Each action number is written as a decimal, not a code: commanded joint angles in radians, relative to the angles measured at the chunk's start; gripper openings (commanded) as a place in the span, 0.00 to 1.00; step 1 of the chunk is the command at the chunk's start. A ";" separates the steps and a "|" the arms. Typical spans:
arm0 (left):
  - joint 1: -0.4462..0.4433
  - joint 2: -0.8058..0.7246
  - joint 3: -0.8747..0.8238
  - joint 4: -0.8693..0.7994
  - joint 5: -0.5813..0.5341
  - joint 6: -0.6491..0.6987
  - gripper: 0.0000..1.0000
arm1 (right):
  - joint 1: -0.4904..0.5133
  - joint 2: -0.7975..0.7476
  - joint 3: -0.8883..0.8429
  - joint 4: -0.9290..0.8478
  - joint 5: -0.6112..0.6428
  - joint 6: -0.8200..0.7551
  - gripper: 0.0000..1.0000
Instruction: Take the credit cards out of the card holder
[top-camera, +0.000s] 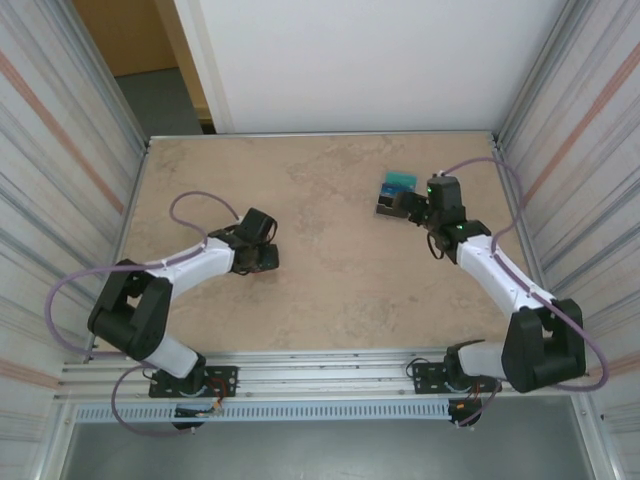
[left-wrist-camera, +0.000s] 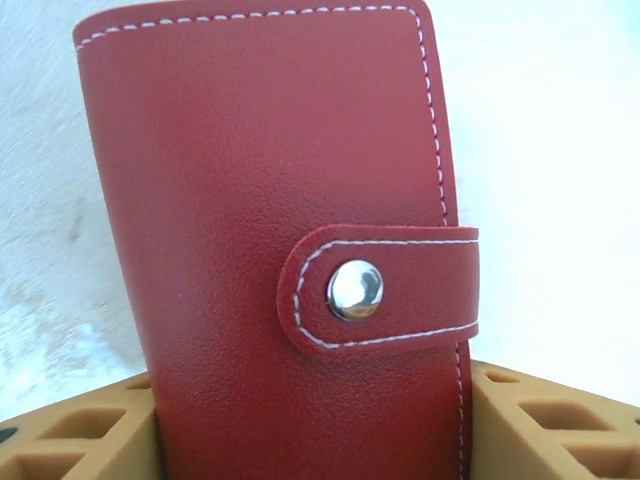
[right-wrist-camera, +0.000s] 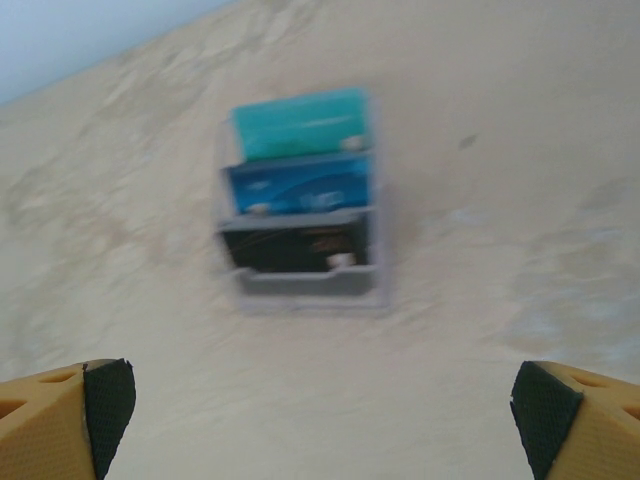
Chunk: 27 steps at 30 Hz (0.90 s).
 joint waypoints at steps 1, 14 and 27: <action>-0.034 -0.065 -0.019 0.125 0.028 0.096 0.64 | 0.052 0.084 0.078 -0.069 -0.201 0.127 0.99; -0.111 -0.179 -0.099 0.454 0.211 0.278 0.64 | 0.221 0.448 0.234 0.314 -0.745 0.455 0.87; -0.112 -0.192 -0.115 0.503 0.222 0.271 0.63 | 0.292 0.473 0.271 0.379 -0.716 0.486 0.85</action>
